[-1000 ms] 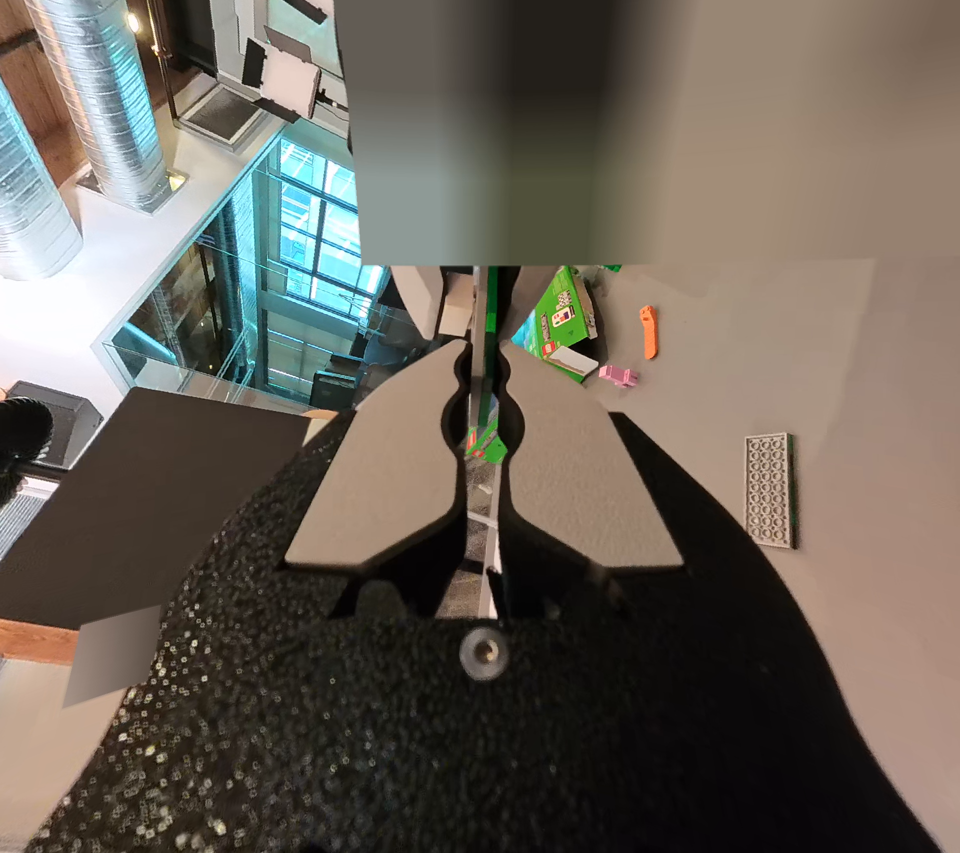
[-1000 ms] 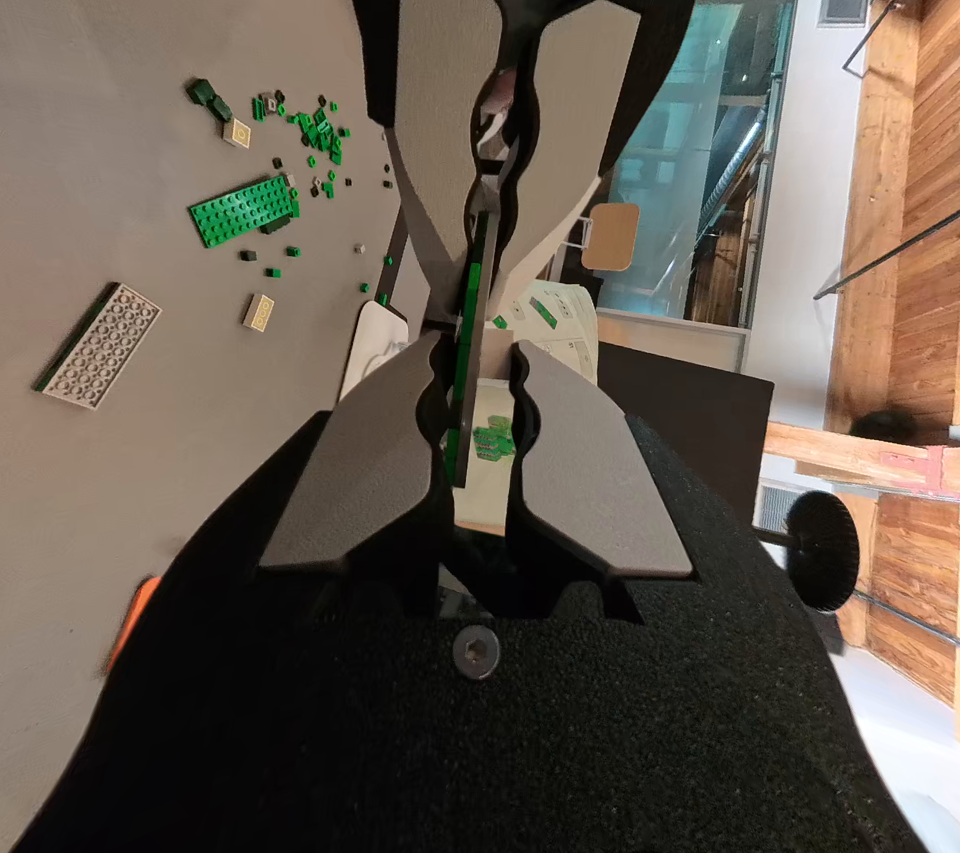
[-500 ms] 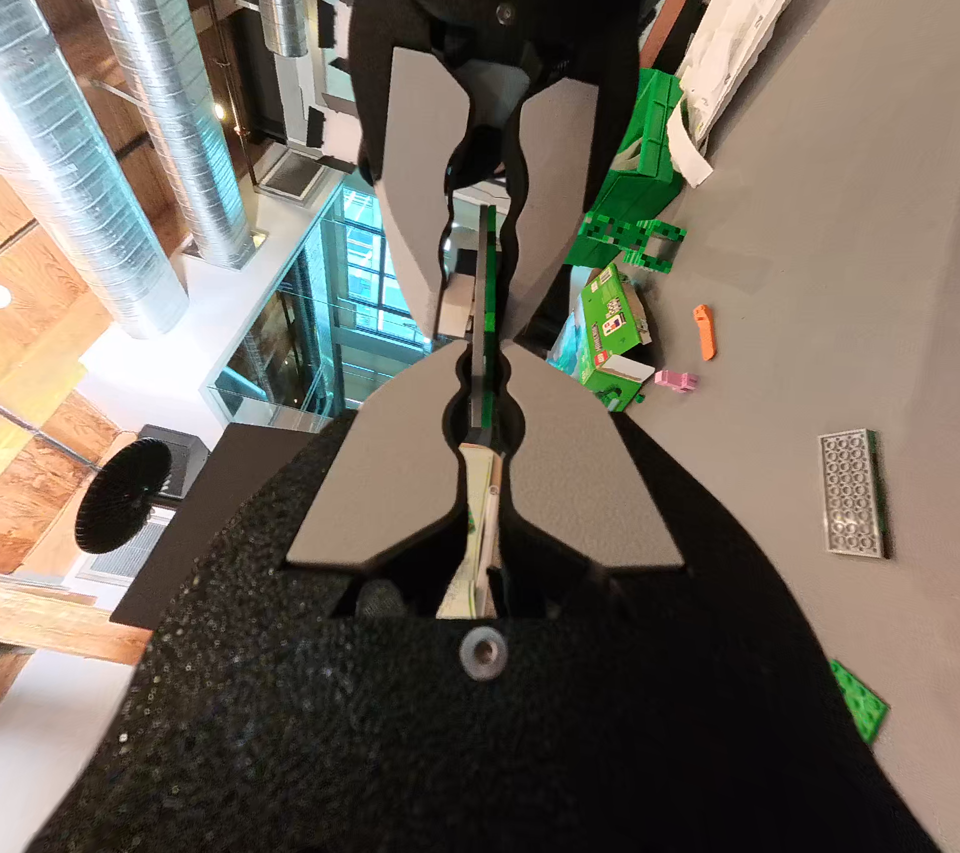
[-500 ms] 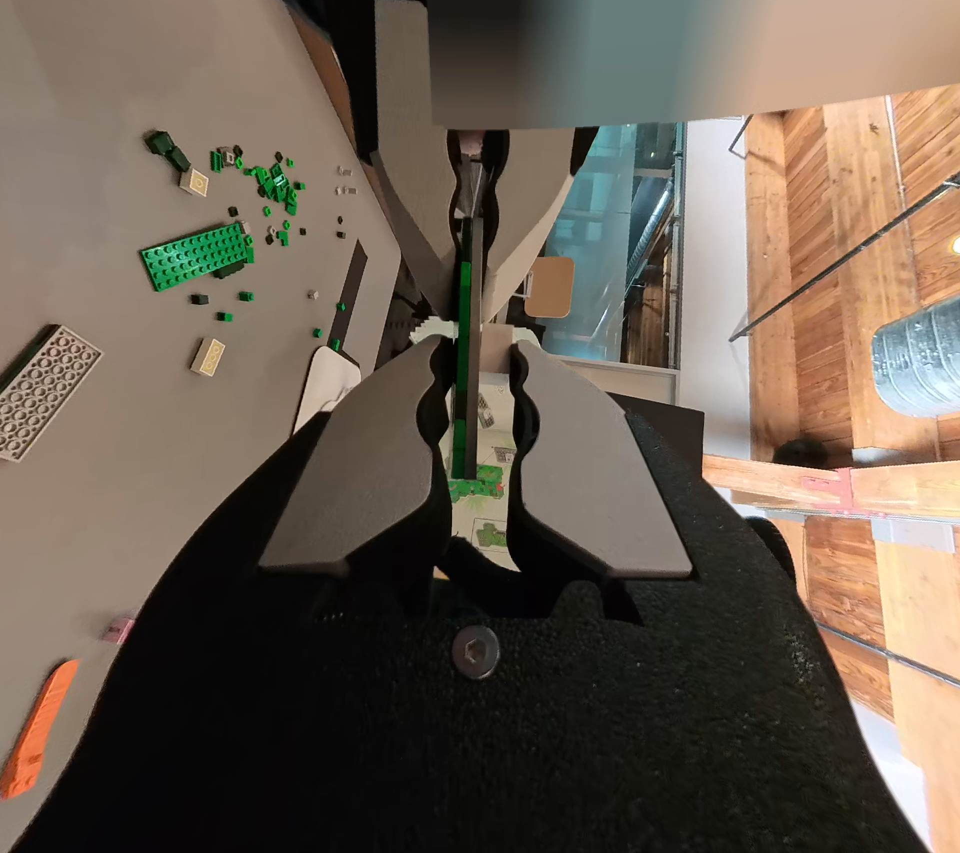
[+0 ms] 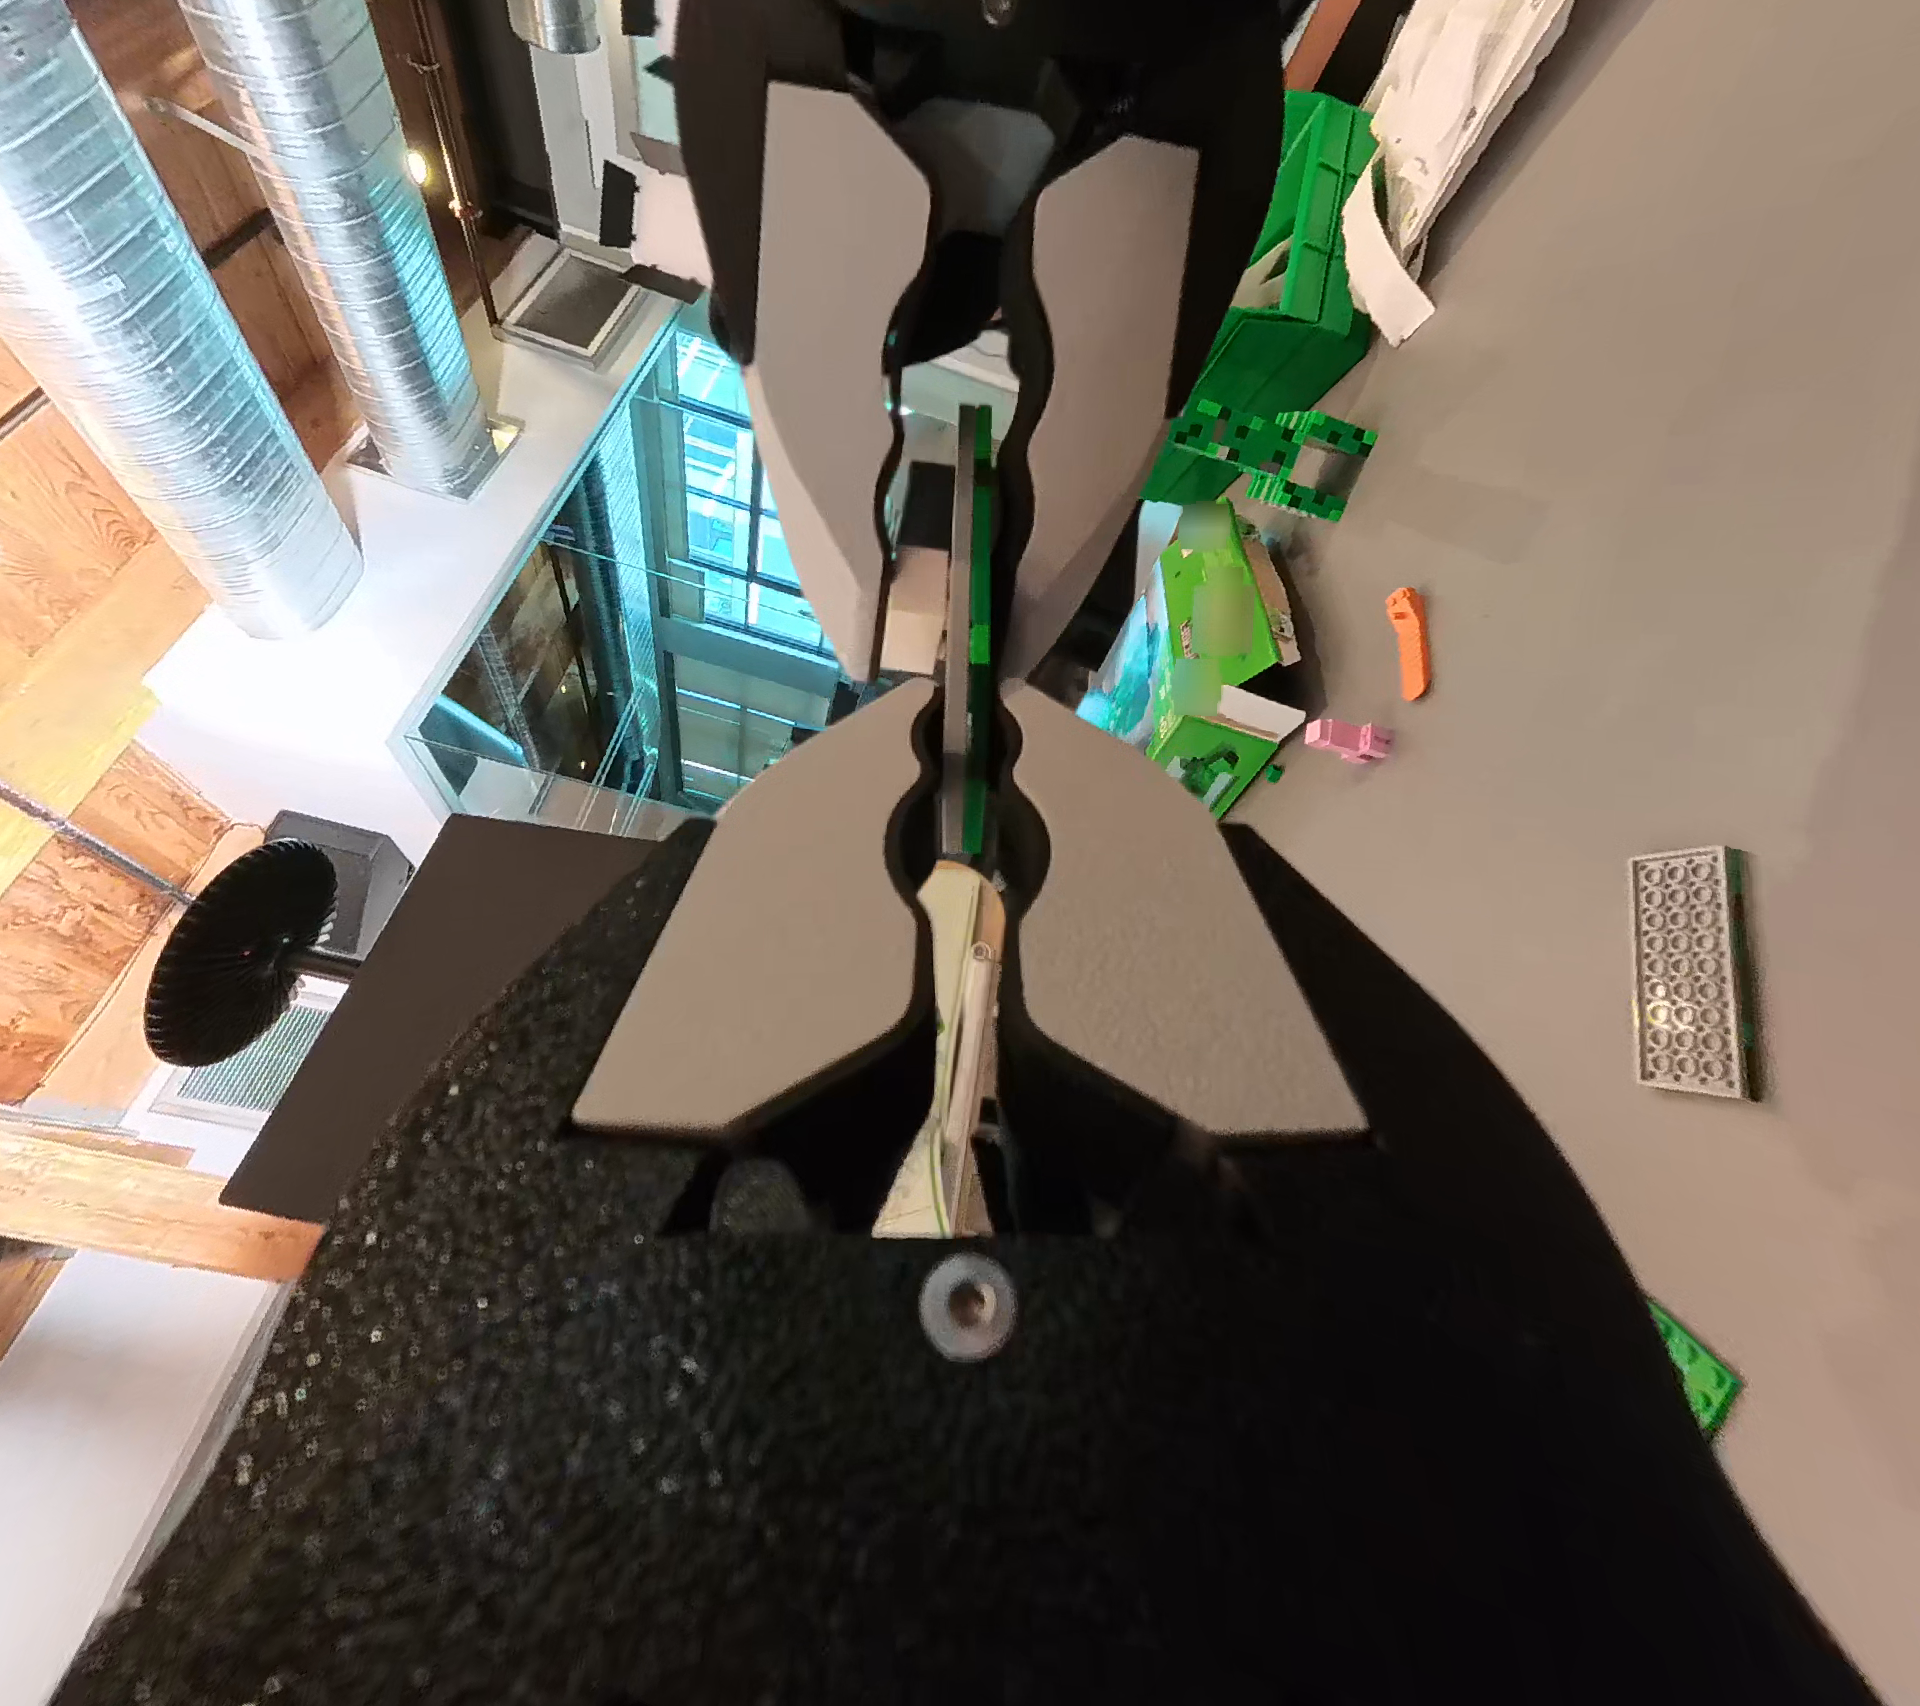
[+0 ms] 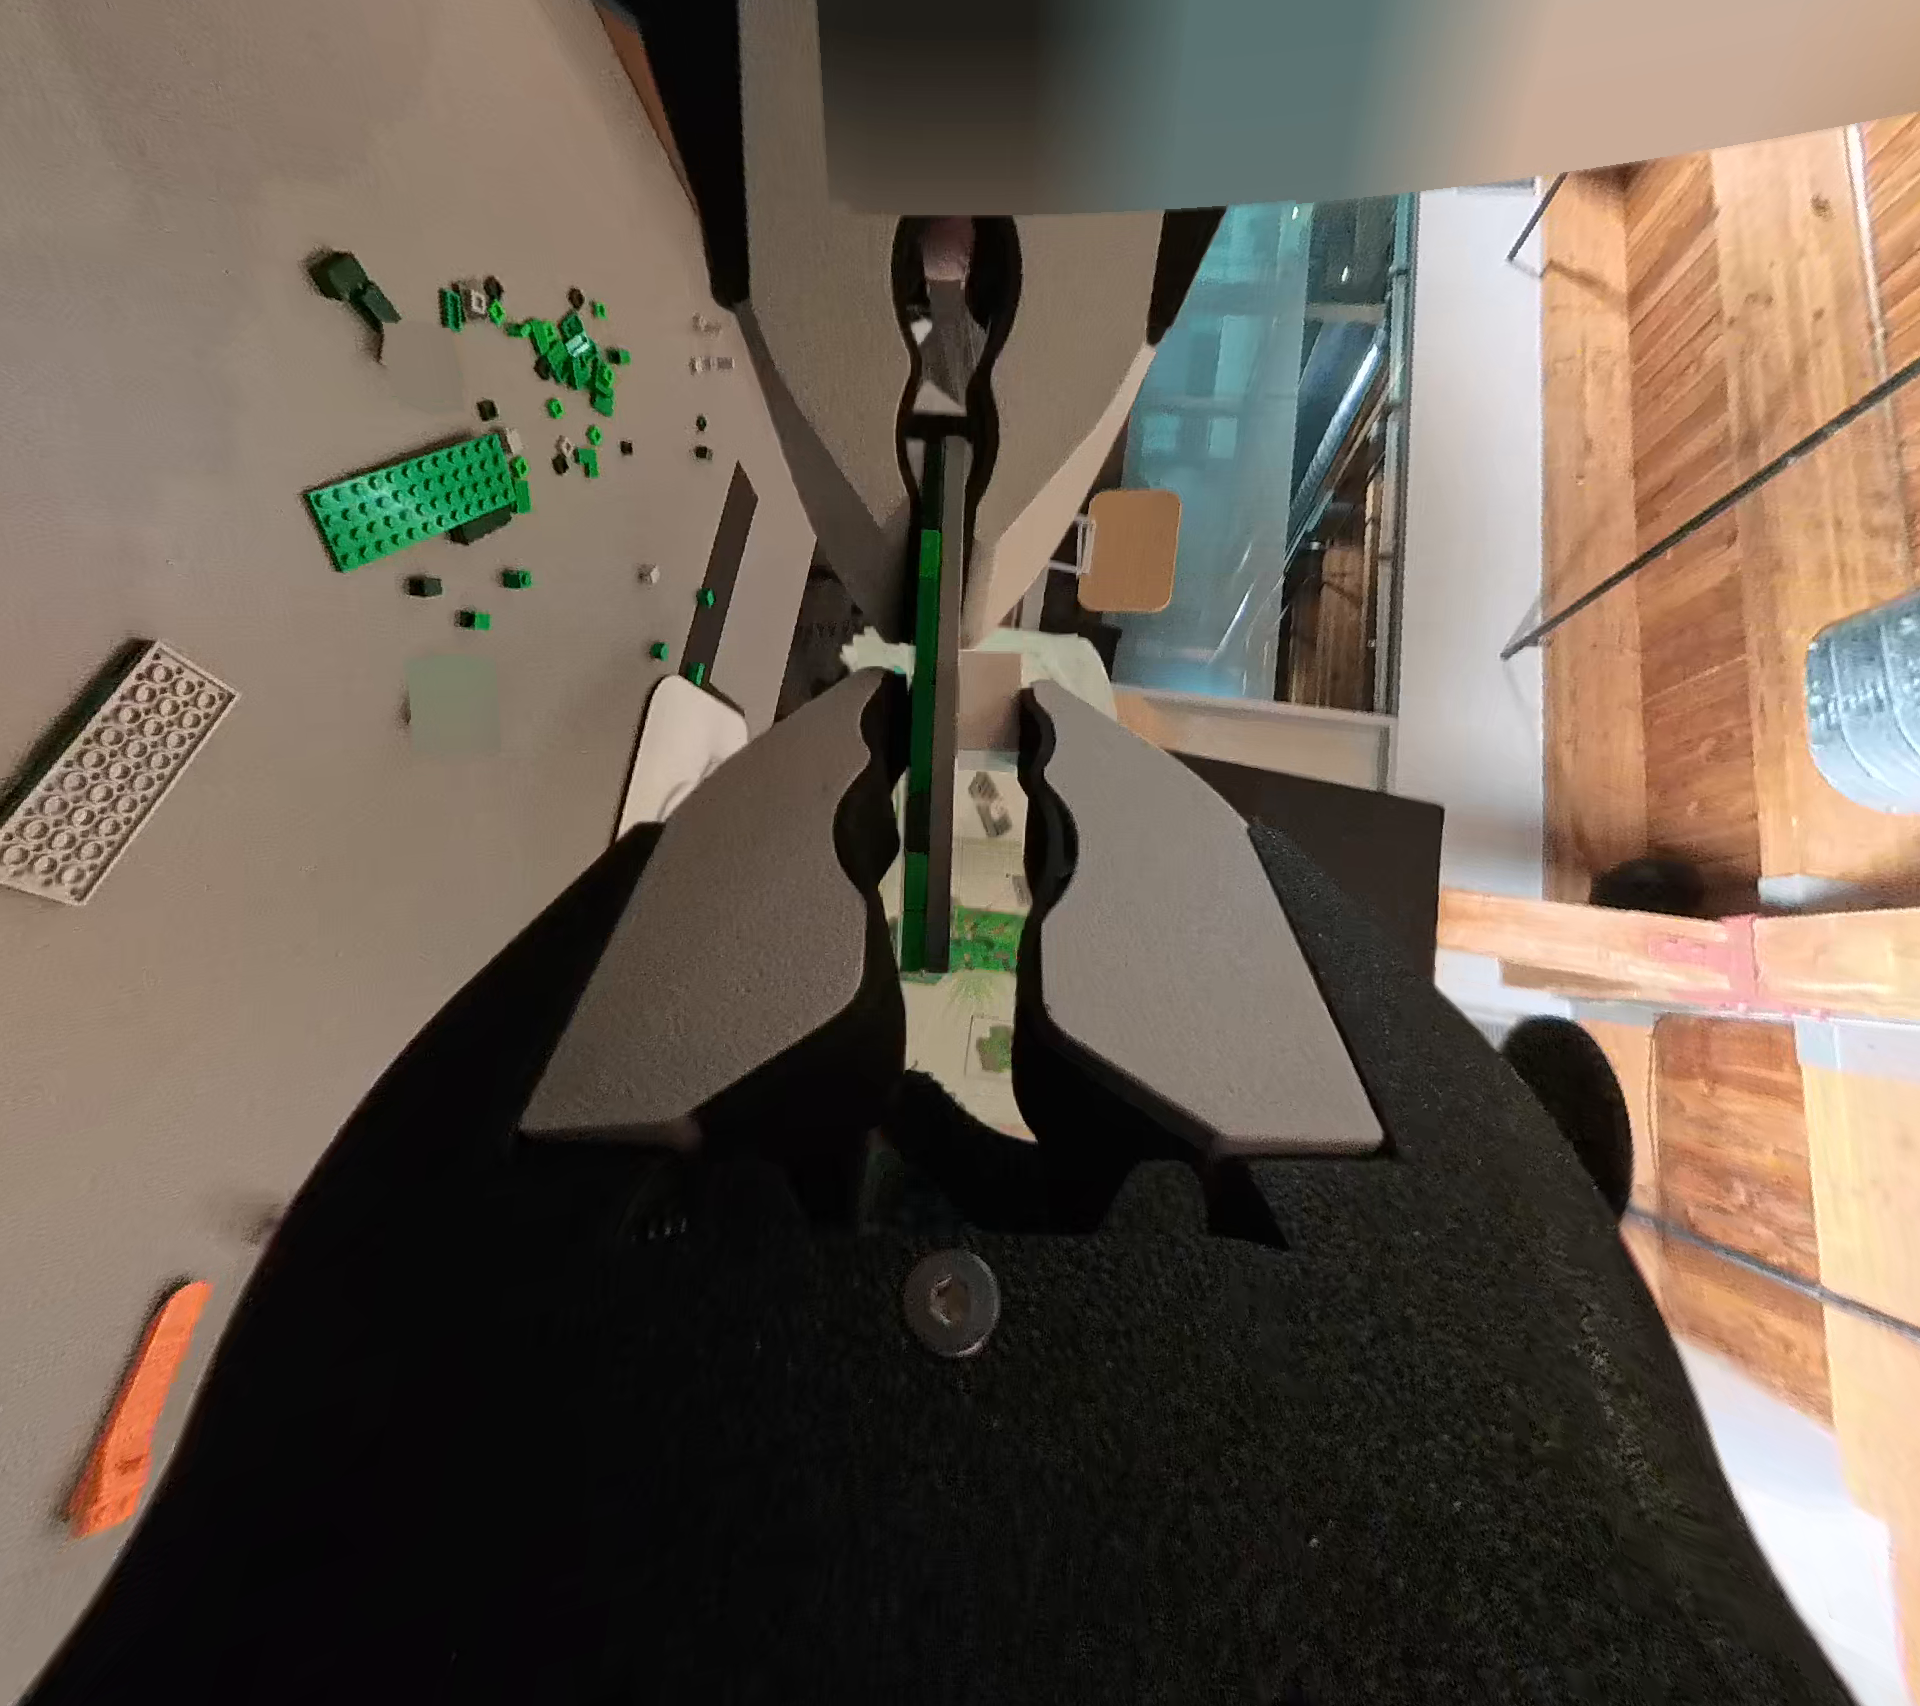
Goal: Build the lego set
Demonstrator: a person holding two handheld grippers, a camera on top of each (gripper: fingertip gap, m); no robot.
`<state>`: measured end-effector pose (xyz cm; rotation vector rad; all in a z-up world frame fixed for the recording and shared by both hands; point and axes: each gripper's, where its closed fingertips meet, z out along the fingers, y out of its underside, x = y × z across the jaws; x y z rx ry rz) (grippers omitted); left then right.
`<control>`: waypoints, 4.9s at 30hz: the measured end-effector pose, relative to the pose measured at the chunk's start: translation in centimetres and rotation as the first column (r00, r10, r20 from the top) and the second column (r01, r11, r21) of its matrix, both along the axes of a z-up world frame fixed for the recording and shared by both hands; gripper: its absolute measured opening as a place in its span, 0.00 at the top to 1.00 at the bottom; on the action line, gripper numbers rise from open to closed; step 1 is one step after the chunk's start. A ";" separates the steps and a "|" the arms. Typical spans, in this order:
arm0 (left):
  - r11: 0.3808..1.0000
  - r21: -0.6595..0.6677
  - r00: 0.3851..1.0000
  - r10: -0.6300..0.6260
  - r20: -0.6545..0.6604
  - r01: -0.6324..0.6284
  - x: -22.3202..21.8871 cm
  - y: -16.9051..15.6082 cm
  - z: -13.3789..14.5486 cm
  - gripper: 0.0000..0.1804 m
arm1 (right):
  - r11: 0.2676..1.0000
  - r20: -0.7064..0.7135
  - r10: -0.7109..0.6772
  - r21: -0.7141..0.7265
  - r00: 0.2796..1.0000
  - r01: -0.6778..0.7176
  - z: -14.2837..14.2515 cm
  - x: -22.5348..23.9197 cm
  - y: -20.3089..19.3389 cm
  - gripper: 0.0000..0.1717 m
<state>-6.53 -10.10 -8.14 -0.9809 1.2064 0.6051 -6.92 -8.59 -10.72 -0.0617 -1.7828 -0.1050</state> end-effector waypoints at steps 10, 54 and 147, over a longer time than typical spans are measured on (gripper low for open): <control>1.000 -0.003 1.000 -0.015 0.005 0.015 -0.2 0.0 0.1 0.97 | 0.999 0.002 -0.046 0.012 0.999 0.045 -0.2 -0.1 0.1 0.89; 0.757 0.653 0.827 0.378 -0.415 -0.018 1.3 1.7 -1.8 0.97 | 0.937 0.335 -0.145 -0.256 0.931 0.238 -3.1 3.5 3.5 0.79; 0.965 -0.158 0.667 0.258 0.698 -0.208 -12.8 4.4 -10.1 0.81 | -0.403 0.632 0.531 -0.398 0.565 0.824 -18.1 -1.8 9.7 0.96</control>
